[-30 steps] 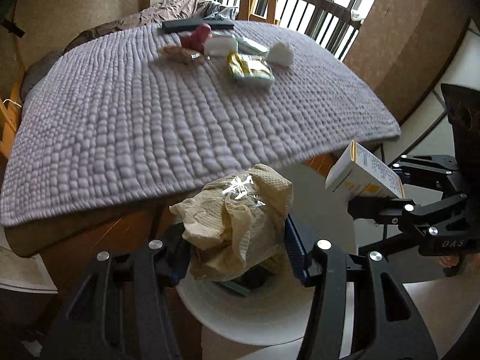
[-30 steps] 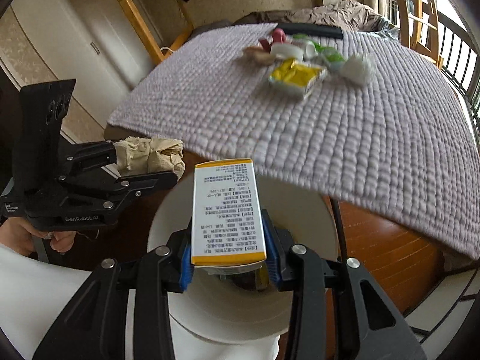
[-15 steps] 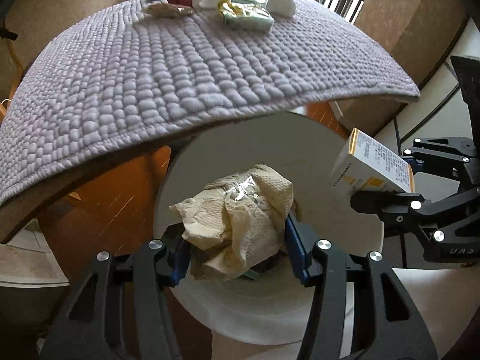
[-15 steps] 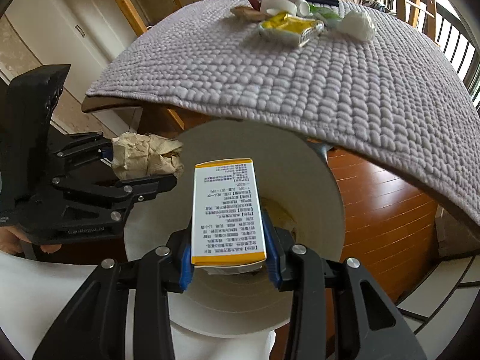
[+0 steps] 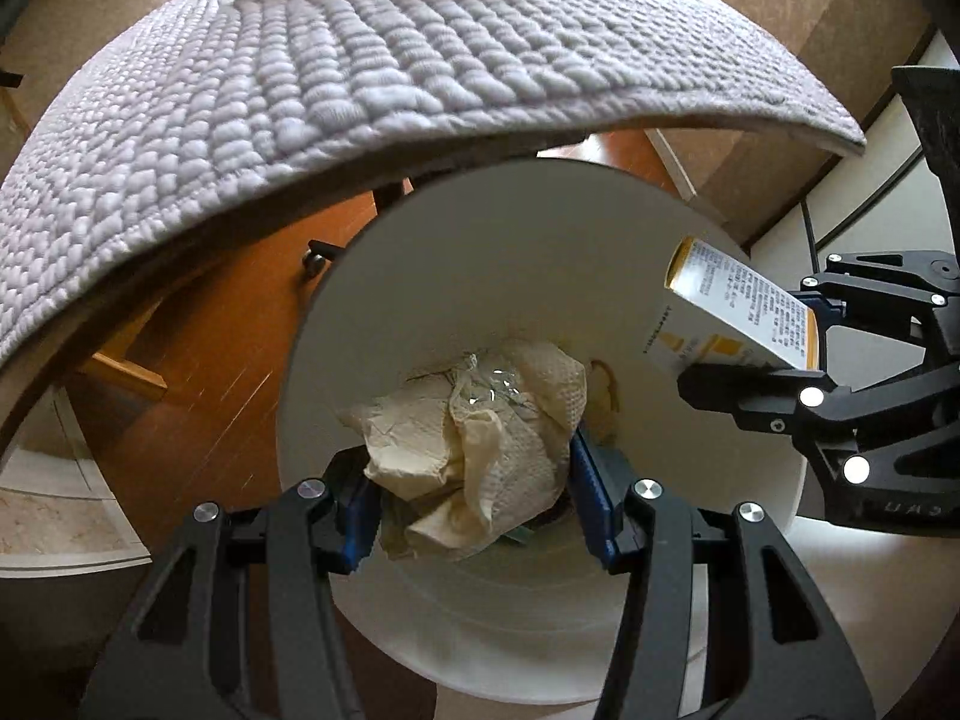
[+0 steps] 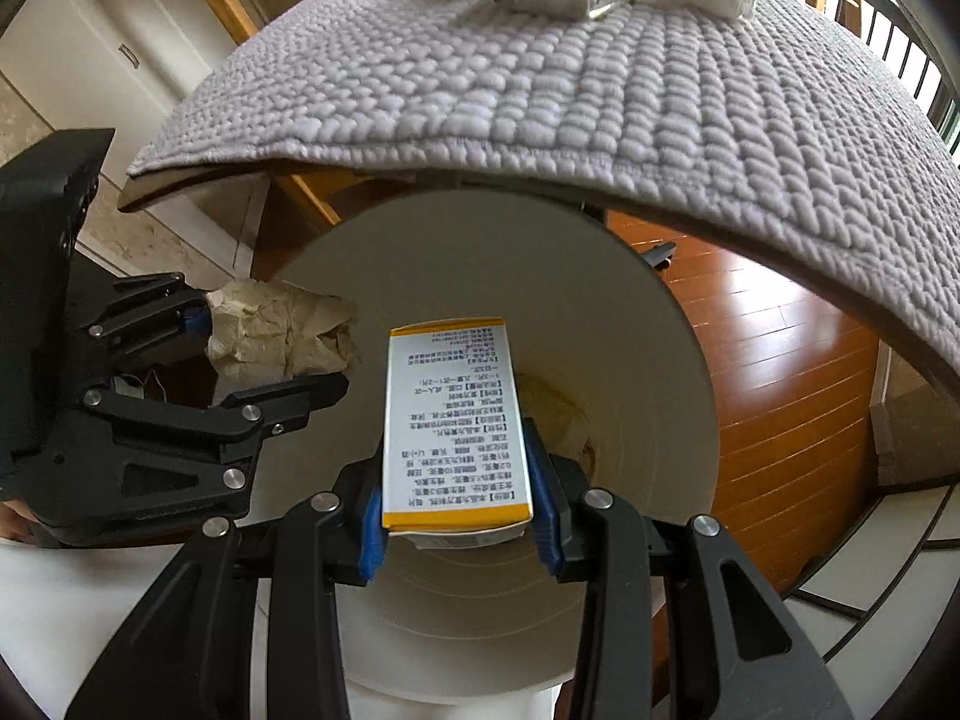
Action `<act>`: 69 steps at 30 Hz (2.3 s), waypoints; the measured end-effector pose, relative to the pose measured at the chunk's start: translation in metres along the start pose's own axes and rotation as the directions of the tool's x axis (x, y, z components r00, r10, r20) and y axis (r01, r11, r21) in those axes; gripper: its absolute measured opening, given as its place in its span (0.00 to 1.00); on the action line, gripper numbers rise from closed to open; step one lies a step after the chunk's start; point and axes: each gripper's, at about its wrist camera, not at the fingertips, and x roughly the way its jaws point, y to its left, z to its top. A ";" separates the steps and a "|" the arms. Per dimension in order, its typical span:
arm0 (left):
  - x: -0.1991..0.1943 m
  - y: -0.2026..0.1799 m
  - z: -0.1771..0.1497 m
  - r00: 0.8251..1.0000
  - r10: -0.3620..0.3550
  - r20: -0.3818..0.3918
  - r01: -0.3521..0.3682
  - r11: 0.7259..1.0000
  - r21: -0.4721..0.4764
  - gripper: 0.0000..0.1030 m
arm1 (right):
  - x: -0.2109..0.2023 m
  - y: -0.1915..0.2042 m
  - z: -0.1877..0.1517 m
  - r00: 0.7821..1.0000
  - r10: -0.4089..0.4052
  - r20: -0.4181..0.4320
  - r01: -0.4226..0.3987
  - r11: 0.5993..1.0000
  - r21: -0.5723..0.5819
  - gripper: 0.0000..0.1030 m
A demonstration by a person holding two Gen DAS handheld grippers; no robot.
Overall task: Collect trash
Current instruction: 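Carry the box and tissue in both tools over the white trash bin, then open both tools to drop the box and tissue into the bin, then grasp the clear plastic wrap with the right tool while the left tool grasps the yellow packet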
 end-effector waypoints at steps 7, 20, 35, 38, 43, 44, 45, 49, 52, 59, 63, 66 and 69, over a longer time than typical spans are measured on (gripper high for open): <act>0.020 -0.011 0.000 0.999 0.008 -0.033 -0.008 1.000 0.011 0.53 | 0.026 0.000 0.004 1.000 -0.015 -0.012 0.015 1.000 0.007 0.37; 0.037 -0.032 0.005 0.998 0.014 -0.062 -0.012 1.000 0.019 0.53 | 0.063 -0.008 -0.006 0.999 -0.024 -0.023 0.024 1.000 0.011 0.37; 0.031 -0.011 0.004 0.997 0.017 -0.072 -0.015 0.999 0.030 0.53 | 0.067 -0.002 -0.002 0.999 -0.024 -0.033 0.024 1.000 0.015 0.36; 0.031 -0.011 0.004 0.997 0.019 -0.072 -0.017 0.999 0.030 0.53 | 0.066 -0.004 -0.001 0.999 -0.024 -0.034 0.024 1.000 0.015 0.37; 0.027 -0.014 0.005 0.999 0.034 -0.040 -0.032 0.998 0.048 0.82 | 0.061 -0.006 -0.006 0.999 -0.044 -0.018 0.044 0.999 0.029 0.58; 0.024 -0.015 0.005 0.999 0.036 -0.023 -0.035 0.998 0.055 0.87 | 0.057 -0.006 -0.006 0.999 -0.051 -0.002 0.051 0.998 0.033 0.67; 0.021 -0.016 0.005 0.999 0.036 -0.009 -0.036 0.997 0.062 0.87 | 0.055 -0.005 -0.007 0.999 -0.053 0.010 0.053 0.998 0.034 0.69; 0.016 -0.011 0.006 1.000 0.026 0.000 -0.026 0.999 0.040 0.88 | 0.045 -0.009 -0.008 0.998 -0.058 0.031 0.057 0.997 0.046 0.71; 0.004 -0.003 0.006 1.000 -0.007 0.020 0.007 1.000 0.004 0.88 | 0.030 -0.014 -0.010 0.996 -0.053 0.068 0.049 0.997 0.061 0.72; -0.077 -0.011 0.019 0.976 -0.012 0.218 -0.004 0.997 0.076 0.99 | -0.043 -0.019 0.004 0.955 -0.105 0.276 0.097 0.994 0.044 0.89; -0.105 -0.010 0.042 0.942 0.042 0.332 -0.066 0.996 0.063 0.99 | -0.075 -0.029 0.030 0.872 -0.281 0.402 0.273 0.959 0.077 0.96; -0.104 0.002 0.070 0.935 0.035 0.353 -0.041 0.999 0.009 0.99 | -0.078 -0.050 0.059 0.847 -0.356 0.394 0.335 0.934 0.125 0.96; -0.095 0.006 0.093 0.935 0.032 0.353 -0.023 0.999 -0.029 0.99 | -0.076 -0.068 0.080 0.841 -0.348 0.414 0.306 0.937 0.167 0.96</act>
